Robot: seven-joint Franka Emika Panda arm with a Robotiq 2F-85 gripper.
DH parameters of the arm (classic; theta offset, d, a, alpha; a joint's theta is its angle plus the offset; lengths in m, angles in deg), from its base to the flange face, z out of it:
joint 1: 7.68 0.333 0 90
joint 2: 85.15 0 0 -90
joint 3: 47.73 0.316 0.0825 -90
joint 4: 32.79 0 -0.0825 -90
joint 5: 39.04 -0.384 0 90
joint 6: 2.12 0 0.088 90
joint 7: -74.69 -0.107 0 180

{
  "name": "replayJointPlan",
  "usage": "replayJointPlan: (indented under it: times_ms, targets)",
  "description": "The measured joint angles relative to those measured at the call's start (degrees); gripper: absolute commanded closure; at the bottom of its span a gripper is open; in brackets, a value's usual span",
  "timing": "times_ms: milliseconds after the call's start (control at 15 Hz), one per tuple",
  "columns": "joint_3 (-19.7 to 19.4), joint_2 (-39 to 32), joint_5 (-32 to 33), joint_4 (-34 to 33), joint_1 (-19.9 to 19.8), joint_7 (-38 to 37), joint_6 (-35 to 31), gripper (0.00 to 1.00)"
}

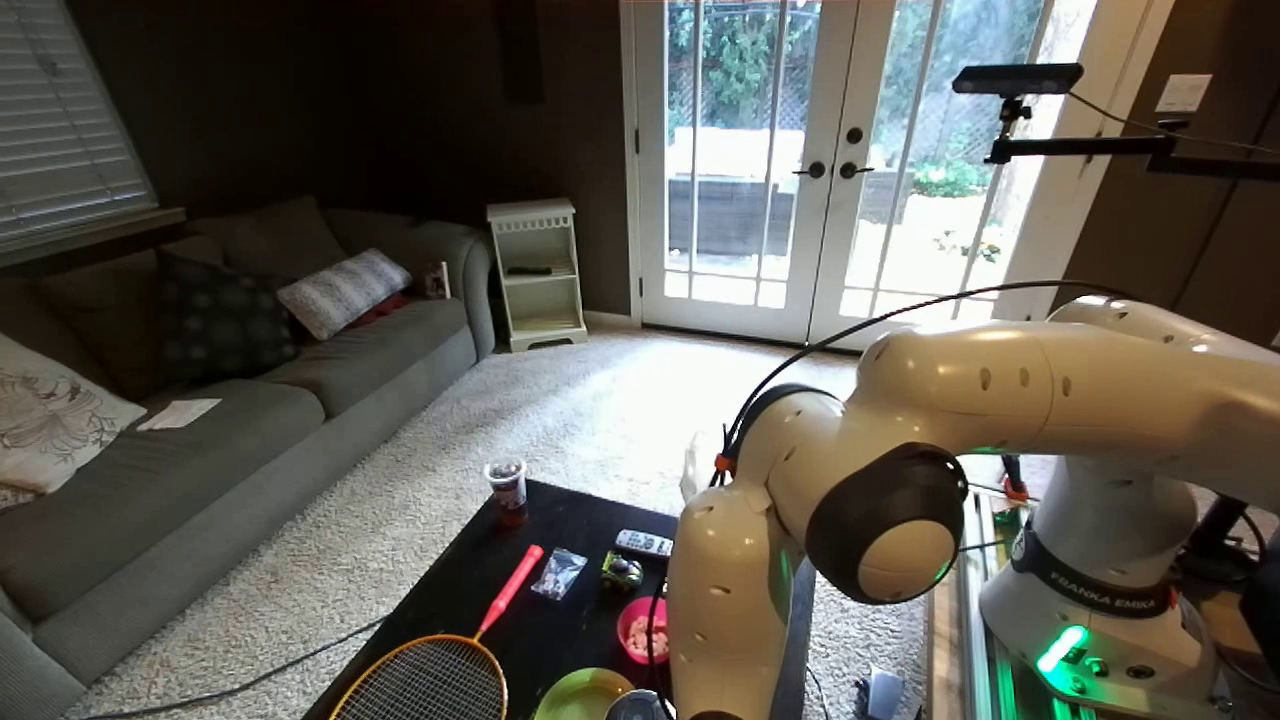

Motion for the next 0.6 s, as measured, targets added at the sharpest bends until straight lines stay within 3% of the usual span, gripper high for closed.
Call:
replayJointPlan:
  times_ms: [200, 600]
  targets:
    - [-1.9, 1.5, 0.0, 1.2, 1.1, 0.0, 3.7, 0.87]
    - [-11.1, 8.5, 2.9, 6.6, 8.3, -0.6, 19.9, 0.87]
